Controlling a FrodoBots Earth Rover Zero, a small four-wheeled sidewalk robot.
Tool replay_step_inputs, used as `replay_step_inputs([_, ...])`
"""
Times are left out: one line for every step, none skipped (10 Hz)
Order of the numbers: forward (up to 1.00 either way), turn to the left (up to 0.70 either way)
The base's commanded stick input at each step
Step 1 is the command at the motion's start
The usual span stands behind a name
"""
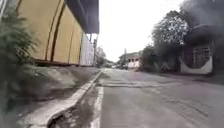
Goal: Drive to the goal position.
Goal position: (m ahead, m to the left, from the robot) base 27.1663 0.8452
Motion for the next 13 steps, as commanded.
replay_step_inputs([0.70, 0.00])
replay_step_inputs([0.70, 0.00])
replay_step_inputs([0.70, 0.00])
replay_step_inputs([0.70, 0.00])
replay_step_inputs([0.70, 0.00])
replay_step_inputs([0.70, 0.00])
replay_step_inputs([0.70, 0.00])
replay_step_inputs([0.70, 0.00])
replay_step_inputs([0.70, 0.00])
replay_step_inputs([0.70, 0.00])
replay_step_inputs([0.70, 0.00])
replay_step_inputs([0.70, 0.00])
replay_step_inputs([0.70, 0.00])
